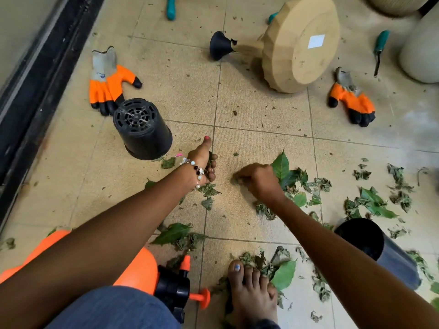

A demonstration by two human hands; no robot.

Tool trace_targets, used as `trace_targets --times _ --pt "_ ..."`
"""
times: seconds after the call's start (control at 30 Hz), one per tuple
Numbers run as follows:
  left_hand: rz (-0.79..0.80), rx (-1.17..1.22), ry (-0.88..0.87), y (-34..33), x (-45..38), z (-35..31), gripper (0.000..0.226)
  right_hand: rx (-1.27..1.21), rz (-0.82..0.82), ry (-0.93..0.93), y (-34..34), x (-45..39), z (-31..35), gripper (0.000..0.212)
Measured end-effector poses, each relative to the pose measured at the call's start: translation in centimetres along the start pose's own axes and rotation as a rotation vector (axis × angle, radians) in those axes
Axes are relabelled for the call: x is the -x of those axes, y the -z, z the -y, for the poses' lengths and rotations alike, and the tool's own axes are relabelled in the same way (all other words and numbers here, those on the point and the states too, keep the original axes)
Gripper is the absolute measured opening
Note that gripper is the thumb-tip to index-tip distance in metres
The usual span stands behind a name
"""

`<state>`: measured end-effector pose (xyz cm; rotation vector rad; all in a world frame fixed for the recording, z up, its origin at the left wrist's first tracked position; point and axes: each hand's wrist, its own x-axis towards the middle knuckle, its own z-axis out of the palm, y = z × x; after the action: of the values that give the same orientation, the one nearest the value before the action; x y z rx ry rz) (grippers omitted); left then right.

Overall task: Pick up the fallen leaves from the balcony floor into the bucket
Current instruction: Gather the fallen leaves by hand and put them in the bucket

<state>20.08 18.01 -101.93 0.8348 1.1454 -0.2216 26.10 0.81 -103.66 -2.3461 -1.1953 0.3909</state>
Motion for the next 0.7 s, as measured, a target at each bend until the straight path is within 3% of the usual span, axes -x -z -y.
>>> trace_targets --times 0.13,0.23,0.37,0.4,0.5,0.57,0.63,0.7 --pt "0.103 -0.030 0.034 -0.7 0.8 0.2 0.062 -0.455 -0.202 -0.219 1.6 -2.6 2.6 0.020" --pt "0.151 0.086 0.065 -0.9 1.9 -0.6 0.059 -0.320 -0.155 -0.069 1.2 -4.1 5.0 0.014" --pt "0.004 0.167 -0.027 1.0 1.6 -1.5 0.042 -0.035 0.066 0.241 -0.2 -4.3 6.9 0.022" --pt "-0.045 0.185 -0.061 2.0 1.2 -1.6 0.040 -0.088 0.097 0.218 -0.4 -4.2 7.0 0.026" --pt "-0.137 0.228 -0.120 5.2 0.7 -1.6 0.042 -0.465 -0.032 0.003 -0.5 -3.8 6.7 0.028" --pt "-0.166 0.217 -0.115 7.0 0.8 -1.4 0.041 -0.328 0.062 -0.018 -1.0 -3.5 6.1 0.029" --pt "-0.210 0.176 -0.109 8.2 0.9 -0.9 0.040 -0.030 0.303 0.011 -2.3 -2.8 5.6 0.053" --pt "-0.265 0.128 -0.119 9.1 1.0 -0.3 0.040 0.107 0.398 0.052 -3.5 -2.1 5.2 0.067"
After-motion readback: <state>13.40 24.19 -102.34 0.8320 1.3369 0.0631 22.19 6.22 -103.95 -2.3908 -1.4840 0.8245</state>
